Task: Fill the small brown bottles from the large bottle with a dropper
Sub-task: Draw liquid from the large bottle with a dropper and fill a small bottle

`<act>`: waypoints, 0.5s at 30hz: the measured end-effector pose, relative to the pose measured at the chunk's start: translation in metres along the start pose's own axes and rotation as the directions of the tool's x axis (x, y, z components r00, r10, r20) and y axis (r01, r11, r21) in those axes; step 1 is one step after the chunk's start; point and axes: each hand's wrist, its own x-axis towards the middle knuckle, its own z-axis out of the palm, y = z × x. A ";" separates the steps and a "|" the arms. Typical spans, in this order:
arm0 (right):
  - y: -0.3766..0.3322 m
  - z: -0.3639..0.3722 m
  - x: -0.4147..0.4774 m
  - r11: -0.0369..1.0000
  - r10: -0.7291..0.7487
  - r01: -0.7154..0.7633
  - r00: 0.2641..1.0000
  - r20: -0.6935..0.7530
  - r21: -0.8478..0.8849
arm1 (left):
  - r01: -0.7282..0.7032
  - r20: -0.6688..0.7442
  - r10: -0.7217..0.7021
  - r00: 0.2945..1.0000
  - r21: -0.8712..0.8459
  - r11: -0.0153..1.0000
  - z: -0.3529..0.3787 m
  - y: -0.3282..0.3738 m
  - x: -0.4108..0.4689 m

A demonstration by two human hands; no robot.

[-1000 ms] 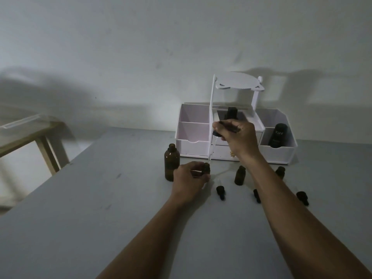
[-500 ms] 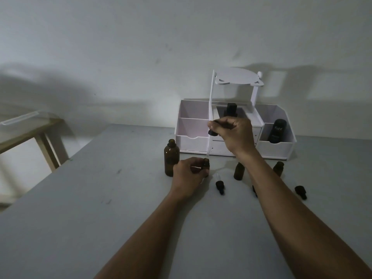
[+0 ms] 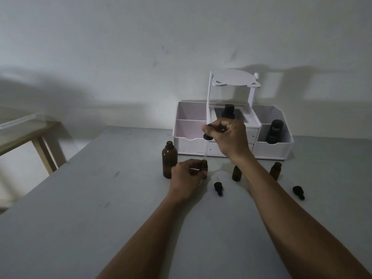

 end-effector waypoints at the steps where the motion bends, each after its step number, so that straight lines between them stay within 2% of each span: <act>1: 0.000 0.000 0.000 1.000 0.001 -0.001 1.000 0.002 -0.001 | 0.000 -0.001 0.000 1.000 0.000 1.000 0.000 0.000 0.000; 5: -0.002 0.001 0.000 1.000 0.000 0.000 1.000 0.003 -0.007 | 0.009 0.029 -0.009 1.000 0.007 1.000 0.000 0.001 -0.001; 10: -0.011 -0.002 0.001 0.999 -0.042 0.042 0.996 -0.081 -0.006 | 0.019 0.018 -0.018 1.000 -0.014 1.000 -0.004 -0.001 -0.001; 15: -0.029 -0.006 0.003 0.993 -0.076 0.091 0.982 -0.172 0.081 | 0.001 0.063 -0.003 0.998 0.029 1.000 -0.022 -0.003 -0.008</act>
